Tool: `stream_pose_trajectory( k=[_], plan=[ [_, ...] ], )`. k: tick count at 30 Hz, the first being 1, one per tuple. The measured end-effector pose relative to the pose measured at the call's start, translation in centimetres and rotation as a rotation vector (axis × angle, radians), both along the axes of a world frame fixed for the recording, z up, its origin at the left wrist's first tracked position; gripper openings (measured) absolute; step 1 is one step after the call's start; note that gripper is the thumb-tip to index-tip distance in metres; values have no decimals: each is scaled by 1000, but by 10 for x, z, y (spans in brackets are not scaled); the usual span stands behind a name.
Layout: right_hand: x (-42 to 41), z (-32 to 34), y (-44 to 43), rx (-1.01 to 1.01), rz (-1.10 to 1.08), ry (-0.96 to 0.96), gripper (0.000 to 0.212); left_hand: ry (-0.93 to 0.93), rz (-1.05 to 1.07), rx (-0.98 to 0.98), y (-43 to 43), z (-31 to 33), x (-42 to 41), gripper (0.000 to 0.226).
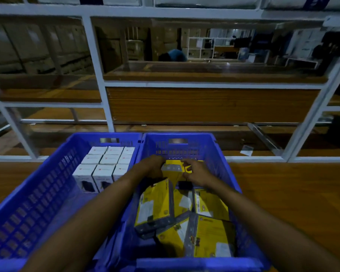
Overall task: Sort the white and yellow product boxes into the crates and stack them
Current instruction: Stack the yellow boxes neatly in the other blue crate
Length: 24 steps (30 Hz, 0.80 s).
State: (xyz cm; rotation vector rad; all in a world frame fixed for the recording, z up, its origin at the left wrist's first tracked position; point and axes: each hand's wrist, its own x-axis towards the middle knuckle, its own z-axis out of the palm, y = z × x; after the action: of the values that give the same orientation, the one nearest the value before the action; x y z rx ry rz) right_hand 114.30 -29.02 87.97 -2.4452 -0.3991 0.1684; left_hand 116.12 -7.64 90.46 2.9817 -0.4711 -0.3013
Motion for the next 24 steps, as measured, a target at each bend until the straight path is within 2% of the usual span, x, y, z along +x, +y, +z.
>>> stream_pose_trajectory(
  k=[3, 6, 8, 12, 17, 20, 22, 24],
  plan=[
    [1, -3, 0, 80, 53, 52, 88, 4, 7, -283, 1, 19, 2, 31],
    [2, 11, -1, 307, 4, 131, 90, -44, 50, -591, 2, 31, -4, 20],
    [7, 16, -5, 525, -27, 177, 79, -66, 121, -798, -2, 35, -12, 22],
    [-1, 25, -11, 725, -41, 289, 21, -92, 243, -1113, -15, 33, -25, 30],
    [-1, 25, -11, 842, -111, 307, 9, -117, 390, -1439, -26, 16, -26, 30],
    [-3, 25, -5, 893, -173, 252, 19, -34, 486, -1621, -31, 9, -22, 38],
    [-3, 21, -3, 893, -193, 231, 41, 25, 479, -1661, -32, 4, -19, 37],
    [-3, 19, -5, 892, -194, 246, 42, 48, 483, -1654, -31, 2, -18, 33]
  ],
)
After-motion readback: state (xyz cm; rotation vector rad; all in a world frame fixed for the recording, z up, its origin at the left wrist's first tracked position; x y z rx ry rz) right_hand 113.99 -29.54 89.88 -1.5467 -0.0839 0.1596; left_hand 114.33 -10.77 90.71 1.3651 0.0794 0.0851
